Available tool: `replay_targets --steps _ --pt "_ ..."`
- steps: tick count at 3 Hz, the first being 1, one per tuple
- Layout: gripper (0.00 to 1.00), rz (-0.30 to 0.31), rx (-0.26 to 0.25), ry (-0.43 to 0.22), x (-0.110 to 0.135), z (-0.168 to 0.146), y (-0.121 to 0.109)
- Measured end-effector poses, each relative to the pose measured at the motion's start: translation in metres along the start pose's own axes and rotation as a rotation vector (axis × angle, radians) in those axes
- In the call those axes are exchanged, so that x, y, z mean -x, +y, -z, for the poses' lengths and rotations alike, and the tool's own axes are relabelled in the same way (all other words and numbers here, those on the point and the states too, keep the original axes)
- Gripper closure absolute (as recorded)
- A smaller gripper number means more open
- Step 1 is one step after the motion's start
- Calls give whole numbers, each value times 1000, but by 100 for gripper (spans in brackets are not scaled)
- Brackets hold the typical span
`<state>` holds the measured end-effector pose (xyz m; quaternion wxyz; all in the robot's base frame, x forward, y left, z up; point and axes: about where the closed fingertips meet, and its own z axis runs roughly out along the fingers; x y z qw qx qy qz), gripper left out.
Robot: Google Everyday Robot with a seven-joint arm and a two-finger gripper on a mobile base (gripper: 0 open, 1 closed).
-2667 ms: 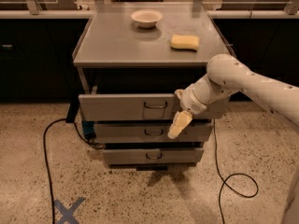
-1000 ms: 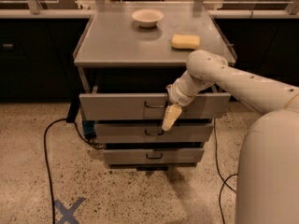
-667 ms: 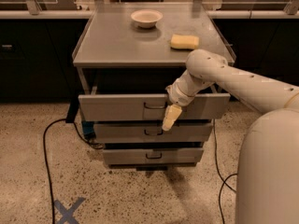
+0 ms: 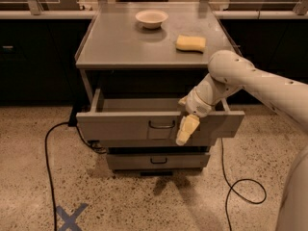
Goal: Open top drawer
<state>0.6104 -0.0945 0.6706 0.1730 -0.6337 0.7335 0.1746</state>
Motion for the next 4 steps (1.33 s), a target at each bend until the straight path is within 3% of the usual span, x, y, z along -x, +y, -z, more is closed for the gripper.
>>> replay_targets --steps 2,4 --pt "0 14 24 1 -1 -6 8" --pt "0 47 86 -8 -13 12 64"
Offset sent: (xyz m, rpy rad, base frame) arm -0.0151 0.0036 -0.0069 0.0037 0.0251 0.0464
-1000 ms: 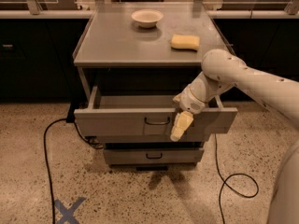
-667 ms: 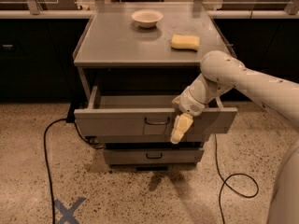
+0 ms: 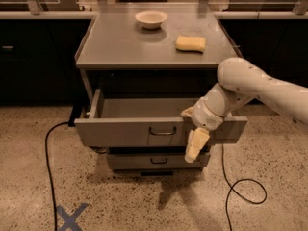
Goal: Open top drawer
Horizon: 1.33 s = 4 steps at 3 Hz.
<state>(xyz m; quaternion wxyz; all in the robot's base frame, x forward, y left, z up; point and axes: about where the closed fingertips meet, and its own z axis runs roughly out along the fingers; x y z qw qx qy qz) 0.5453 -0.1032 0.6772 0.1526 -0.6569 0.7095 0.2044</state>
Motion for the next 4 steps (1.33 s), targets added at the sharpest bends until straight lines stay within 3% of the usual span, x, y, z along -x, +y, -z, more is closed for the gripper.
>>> replay_targets --steps 1,3,4 --pt "0 42 9 -3 6 15 26" --pt "0 39 26 6 3 3 17" --pt "0 30 81 -6 -6 -14 19"
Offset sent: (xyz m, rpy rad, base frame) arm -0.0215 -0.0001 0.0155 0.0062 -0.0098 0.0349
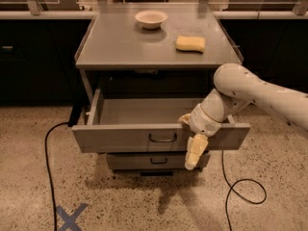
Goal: Open top drawer
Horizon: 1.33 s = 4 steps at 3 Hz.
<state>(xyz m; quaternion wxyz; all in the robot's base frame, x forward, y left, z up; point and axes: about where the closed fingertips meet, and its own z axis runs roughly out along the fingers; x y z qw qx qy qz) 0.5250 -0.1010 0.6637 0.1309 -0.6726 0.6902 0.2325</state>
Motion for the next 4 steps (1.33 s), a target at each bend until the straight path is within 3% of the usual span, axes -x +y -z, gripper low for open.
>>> replay_targets --steps 1,2,3,4 --pt "0 -3 20 -6 -1 -2 2" --pt "0 19 85 -37 23 6 67" --pt "0 17 93 -46 21 1 63" --pt "0 8 133 -48 17 -12 66"
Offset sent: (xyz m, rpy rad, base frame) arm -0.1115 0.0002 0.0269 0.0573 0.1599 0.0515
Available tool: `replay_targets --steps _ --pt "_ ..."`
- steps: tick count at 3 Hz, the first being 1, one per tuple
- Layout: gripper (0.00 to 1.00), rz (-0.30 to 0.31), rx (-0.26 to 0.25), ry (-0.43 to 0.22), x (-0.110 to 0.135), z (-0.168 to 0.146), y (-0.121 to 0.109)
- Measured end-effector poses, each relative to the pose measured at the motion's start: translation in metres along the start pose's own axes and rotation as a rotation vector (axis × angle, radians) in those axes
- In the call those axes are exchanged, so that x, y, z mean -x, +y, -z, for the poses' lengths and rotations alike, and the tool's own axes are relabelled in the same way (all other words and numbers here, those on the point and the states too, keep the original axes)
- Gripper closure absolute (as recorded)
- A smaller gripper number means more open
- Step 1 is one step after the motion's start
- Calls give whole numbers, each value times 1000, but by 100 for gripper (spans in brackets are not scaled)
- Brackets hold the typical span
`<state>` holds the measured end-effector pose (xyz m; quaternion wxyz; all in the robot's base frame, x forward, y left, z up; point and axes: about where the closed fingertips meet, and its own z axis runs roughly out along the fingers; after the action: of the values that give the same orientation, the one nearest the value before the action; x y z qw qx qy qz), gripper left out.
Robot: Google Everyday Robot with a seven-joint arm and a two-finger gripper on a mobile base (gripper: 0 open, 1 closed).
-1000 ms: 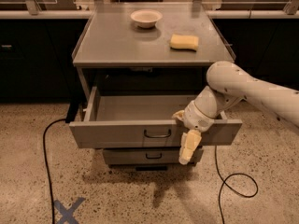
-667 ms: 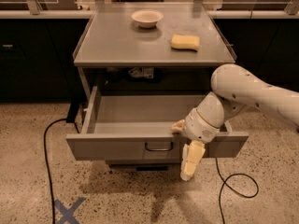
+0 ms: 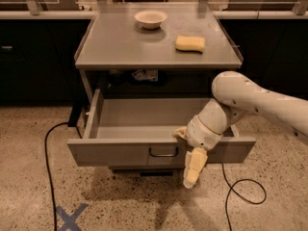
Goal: Open top drawer
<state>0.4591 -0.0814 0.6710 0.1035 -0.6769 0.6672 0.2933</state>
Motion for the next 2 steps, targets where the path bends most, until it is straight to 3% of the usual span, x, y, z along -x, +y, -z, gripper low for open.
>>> replay_targets --steps 1,2 --pt "0 -6 14 14 -2 2 31" --pt "0 22 24 34 11 -3 64"
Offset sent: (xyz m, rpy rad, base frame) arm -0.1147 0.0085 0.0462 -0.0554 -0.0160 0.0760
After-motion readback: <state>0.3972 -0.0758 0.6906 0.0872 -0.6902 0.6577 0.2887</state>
